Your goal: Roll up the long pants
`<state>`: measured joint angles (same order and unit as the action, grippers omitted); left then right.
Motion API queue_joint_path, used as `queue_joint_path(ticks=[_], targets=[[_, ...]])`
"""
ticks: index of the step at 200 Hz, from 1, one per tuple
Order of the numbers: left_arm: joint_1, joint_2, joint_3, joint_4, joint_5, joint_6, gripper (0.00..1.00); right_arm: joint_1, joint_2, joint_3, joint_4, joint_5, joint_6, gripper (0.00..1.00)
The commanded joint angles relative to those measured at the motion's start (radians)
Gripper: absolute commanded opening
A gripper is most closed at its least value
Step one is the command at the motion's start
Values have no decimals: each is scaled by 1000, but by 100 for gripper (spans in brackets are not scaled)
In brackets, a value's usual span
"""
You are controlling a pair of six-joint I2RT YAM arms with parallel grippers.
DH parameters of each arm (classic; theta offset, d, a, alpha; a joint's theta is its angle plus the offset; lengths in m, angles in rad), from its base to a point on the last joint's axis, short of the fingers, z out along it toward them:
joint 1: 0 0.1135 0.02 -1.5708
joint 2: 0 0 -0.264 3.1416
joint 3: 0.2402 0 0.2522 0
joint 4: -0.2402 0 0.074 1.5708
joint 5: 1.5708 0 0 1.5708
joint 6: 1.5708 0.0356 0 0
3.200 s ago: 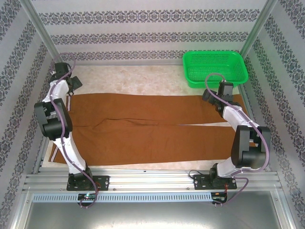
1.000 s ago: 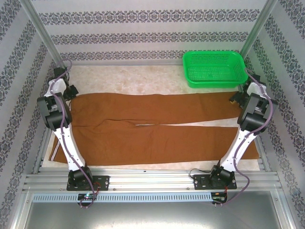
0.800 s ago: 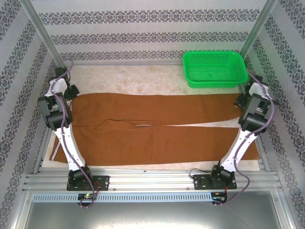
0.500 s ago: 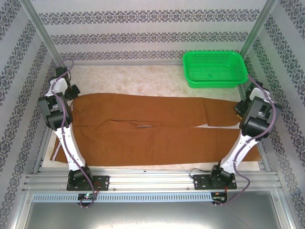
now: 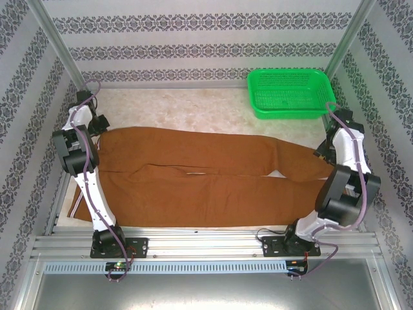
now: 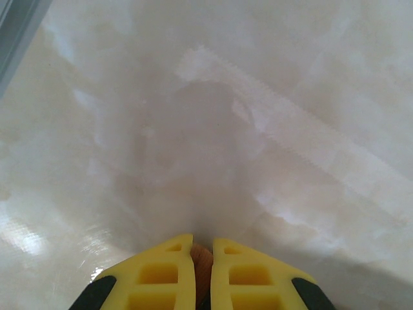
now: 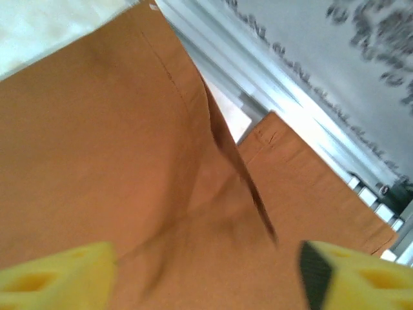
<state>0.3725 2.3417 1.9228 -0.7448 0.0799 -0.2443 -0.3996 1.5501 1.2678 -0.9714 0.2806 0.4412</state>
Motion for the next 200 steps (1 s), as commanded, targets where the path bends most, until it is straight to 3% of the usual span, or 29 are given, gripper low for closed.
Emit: queue_joint_path(ticks=[1,28,74,173,184,200], targets=[[-15,12,9,-65,38,-4,0,38,1,65,13,-9,-21,83],[-17,22,2,-57,55,-9,0,83,222,177,65,-138,0,80],[-17,21,14,-75,39,3,0,145,567,364,8,-177,7,79],[-16,33,30,-94,6,23,0,124,698,487,-108,-225,-11,78],[-16,33,32,-97,9,25,0,114,704,487,-110,-231,-15,73],[-15,34,38,-106,12,25,0,90,723,502,-126,-268,-21,51]])
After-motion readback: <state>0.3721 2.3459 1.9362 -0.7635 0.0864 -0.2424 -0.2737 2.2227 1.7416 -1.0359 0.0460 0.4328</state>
